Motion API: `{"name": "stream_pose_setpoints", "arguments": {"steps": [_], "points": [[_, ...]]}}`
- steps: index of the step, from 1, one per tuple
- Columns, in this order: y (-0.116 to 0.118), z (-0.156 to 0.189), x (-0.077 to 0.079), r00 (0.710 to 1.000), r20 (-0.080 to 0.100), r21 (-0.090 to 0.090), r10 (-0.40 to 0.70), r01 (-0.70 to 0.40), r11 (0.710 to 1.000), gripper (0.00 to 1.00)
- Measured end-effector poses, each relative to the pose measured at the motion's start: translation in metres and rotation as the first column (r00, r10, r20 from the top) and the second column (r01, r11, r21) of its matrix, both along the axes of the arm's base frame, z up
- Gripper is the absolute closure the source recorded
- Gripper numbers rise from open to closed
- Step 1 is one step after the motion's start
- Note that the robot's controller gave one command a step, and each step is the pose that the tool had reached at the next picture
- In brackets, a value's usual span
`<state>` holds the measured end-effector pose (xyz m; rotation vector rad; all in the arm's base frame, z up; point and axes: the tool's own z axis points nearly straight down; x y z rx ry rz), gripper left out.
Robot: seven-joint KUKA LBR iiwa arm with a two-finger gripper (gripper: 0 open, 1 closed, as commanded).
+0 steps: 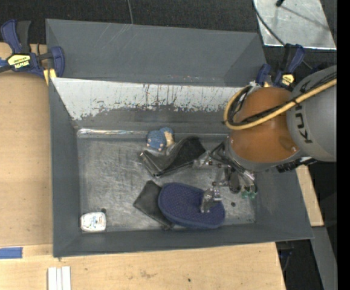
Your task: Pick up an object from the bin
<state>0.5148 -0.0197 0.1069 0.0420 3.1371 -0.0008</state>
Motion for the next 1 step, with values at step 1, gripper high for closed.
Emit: {"name": "stream_pose_setpoints", "arguments": {"steps": [1], "points": [[-0.0105, -0.0294, -0.009, 0.974, 0.006, 0.004, -0.227, 0.227, 0.974, 0.0]]}}
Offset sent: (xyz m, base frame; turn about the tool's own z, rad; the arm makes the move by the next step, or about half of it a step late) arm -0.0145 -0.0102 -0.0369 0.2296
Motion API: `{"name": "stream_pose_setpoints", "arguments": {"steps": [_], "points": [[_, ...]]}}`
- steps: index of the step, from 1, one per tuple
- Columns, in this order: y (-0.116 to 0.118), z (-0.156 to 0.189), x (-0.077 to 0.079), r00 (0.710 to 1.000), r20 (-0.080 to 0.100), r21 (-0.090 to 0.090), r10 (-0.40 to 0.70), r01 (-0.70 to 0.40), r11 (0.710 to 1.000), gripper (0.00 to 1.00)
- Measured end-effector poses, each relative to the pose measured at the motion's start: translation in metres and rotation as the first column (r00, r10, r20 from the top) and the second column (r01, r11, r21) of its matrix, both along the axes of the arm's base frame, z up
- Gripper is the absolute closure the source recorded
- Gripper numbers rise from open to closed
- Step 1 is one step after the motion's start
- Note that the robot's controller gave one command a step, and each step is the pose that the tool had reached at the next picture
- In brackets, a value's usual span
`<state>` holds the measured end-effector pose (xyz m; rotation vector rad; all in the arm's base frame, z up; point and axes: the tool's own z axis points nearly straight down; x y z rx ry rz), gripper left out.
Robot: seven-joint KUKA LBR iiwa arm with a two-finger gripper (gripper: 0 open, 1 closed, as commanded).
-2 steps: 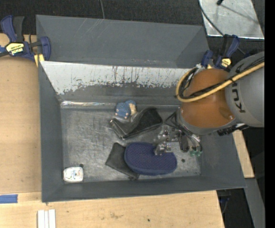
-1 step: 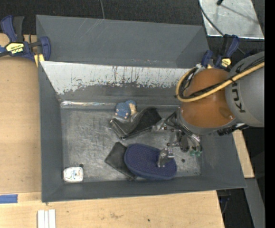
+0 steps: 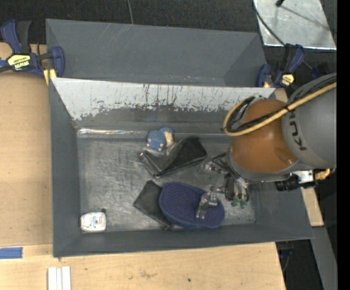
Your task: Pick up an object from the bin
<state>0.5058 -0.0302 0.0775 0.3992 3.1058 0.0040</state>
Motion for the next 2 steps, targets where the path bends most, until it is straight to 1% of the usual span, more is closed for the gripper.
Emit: {"name": "stream_pose_setpoints", "arguments": {"steps": [1, 2], "points": [[0.002, 0.001, -0.003, 1.0, -0.016, 0.004, 0.004, -0.003, 1.0, 1.0], [0.005, 0.21, 0.005, 0.922, 0.0, -0.006, 0.386, -0.386, 0.922, 1.0]]}}
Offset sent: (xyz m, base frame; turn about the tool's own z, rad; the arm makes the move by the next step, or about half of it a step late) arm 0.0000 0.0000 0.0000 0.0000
